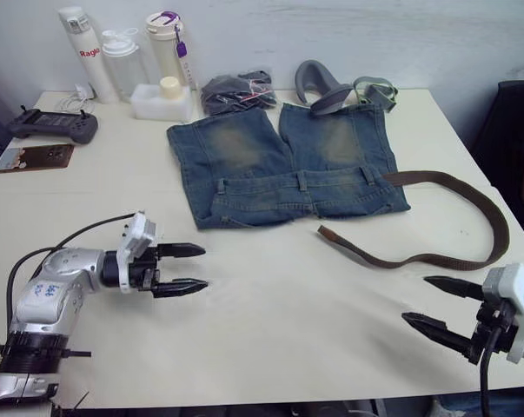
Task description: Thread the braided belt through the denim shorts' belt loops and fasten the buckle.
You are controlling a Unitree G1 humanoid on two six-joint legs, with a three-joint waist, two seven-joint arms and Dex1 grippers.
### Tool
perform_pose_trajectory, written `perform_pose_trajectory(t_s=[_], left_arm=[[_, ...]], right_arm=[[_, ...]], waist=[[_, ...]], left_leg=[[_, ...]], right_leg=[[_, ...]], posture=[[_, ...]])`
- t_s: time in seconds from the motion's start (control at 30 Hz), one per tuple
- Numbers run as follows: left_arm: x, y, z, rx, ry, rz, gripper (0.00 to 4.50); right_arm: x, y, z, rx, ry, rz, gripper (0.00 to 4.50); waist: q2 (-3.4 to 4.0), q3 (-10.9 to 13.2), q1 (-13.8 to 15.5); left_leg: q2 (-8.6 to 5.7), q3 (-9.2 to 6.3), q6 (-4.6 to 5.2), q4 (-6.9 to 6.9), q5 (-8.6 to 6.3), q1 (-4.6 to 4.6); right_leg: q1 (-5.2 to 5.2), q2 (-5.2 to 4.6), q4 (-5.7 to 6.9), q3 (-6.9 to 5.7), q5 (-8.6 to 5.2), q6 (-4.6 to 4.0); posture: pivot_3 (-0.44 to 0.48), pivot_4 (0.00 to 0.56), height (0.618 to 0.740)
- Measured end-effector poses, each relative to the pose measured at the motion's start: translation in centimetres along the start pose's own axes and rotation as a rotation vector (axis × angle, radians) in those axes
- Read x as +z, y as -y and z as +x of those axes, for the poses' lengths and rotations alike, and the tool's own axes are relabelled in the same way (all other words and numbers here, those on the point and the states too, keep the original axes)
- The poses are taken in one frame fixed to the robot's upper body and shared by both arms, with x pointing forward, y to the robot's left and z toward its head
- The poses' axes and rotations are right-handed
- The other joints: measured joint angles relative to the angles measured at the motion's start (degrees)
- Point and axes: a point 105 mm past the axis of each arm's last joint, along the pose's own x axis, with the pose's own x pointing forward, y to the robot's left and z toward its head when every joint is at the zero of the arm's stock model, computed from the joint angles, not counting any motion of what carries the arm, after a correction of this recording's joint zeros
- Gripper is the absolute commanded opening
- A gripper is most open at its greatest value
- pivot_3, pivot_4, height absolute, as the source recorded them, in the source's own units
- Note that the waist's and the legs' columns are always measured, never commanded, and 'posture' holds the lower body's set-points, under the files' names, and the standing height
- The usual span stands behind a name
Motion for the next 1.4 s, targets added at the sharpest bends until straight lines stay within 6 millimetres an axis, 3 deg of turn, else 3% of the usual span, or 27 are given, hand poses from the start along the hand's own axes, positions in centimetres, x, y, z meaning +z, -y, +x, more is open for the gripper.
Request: perform_pose_trajectory(t_s=[0.13,0.3,0.43,0.53,0.63,0.67,0.87,1.0,1.1,1.2,1.33,1.4], left_arm=[[3.2,0.6,2.1,-0.131,-0.029,0.1,4.47],[3.3,-1.0,5.8,-0.155,-0.138,0.277,4.47],[3.9,-2.7,7.4,-0.096,-0.167,0.324,4.47],[4.1,-3.4,8.4,-0.058,-0.145,0.328,4.47],[3.8,-4.0,9.0,-0.023,-0.116,0.304,4.5],[3.6,-4.1,8.9,-0.01,-0.111,0.292,4.5],[4.0,-4.0,9.3,-0.001,-0.028,0.238,4.5],[3.9,-3.1,10.0,-0.06,0.056,0.135,4.5],[2.9,-1.7,11.7,-0.148,0.129,-0.011,4.5],[2.6,-0.8,13.5,-0.203,0.178,-0.141,4.5],[3.2,-0.1,15.6,-0.245,0.244,-0.259,4.5],[4.9,0.0,16.2,-0.269,0.337,-0.305,4.5]], right_arm=[[2.4,1.0,0.7,-0.025,-0.058,-0.098,4.5],[3.6,2.6,3.5,-0.056,-0.111,-0.198,4.5],[3.8,4.5,6.3,-0.092,-0.104,-0.191,4.5],[2.3,5.2,8.5,-0.103,-0.137,-0.153,4.5],[0.0,5.9,10.1,-0.117,-0.186,-0.096,3.66],[0.2,6.0,10.5,-0.114,-0.173,-0.098,3.26],[0.3,6.2,10.7,-0.111,-0.168,-0.071,0.2],[2.3,5.5,10.1,-0.05,-0.073,-0.005,0.04],[6.3,4.4,8.9,0.036,0.084,0.06,0.04],[9.1,3.3,7.4,0.1,0.173,0.074,0.04],[9.9,1.1,6.8,0.207,0.193,0.123,0.04],[9.9,0.4,6.6,0.23,0.186,0.131,0.04]], waist=[[-0.01,0.01,-0.04],[-0.06,0.05,-0.14],[-0.06,0.06,-0.24],[-0.04,0.05,-0.06],[-0.05,0.05,0.1],[-0.05,0.05,0.12],[-0.05,0.05,-0.11],[-0.05,0.05,-0.15],[-0.05,0.05,-0.1],[-0.05,0.06,0.15],[-0.06,0.06,0.43],[-0.09,0.08,0.62]], left_leg=[[-0.09,0.06,0.07,0.11,0.05,0.02],[-0.09,0.2,0.16,0.23,0.1,-0.11],[-0.03,0.42,0.0,0.59,0.19,-0.37],[-0.02,0.47,0.01,0.85,0.19,-1.04],[-0.04,0.79,0.02,0.9,0.19,-1.28],[-0.01,0.83,0.01,0.96,0.19,-1.23],[-0.03,1.04,0.08,1.15,0.42,-1.08],[-0.11,1.06,0.15,1.13,0.53,-1.08],[-0.1,1.02,0.16,1.08,0.52,-1.1],[-0.09,0.95,0.16,1.07,0.52,-1.12],[-0.16,0.98,0.18,1.07,0.5,-1.12],[-0.2,0.99,0.21,1.09,0.5,-1.14]], right_leg=[[-0.01,0.01,0.08,0.0,0.06,0.13],[-0.19,0.03,0.09,0.09,0.13,0.25],[-0.56,0.06,0.26,0.18,0.12,0.27],[-1.3,0.05,0.56,0.25,0.08,0.34],[-1.92,0.0,1.03,0.52,0.06,0.36],[-1.91,0.03,1.07,0.55,0.06,0.36],[-1.84,0.05,1.3,0.77,0.22,0.62],[-1.82,0.05,1.29,0.9,0.36,0.78],[-1.82,0.03,1.26,0.93,0.37,0.79],[-1.82,0.04,1.22,0.91,0.37,0.79],[-1.81,0.0,1.17,0.98,0.38,0.8],[-1.82,-0.01,1.17,1.0,0.41,0.86]], posture=[[0.0,0.15,0.74],[0.0,0.15,0.74],[0.0,0.15,0.74],[0.0,0.15,0.74],[0.0,0.15,0.74],[0.0,0.15,0.74],[0.0,0.15,0.74],[0.0,0.15,0.74],[0.0,0.15,0.74],[0.0,0.15,0.74],[0.0,0.15,0.74],[0.0,0.15,0.74]])
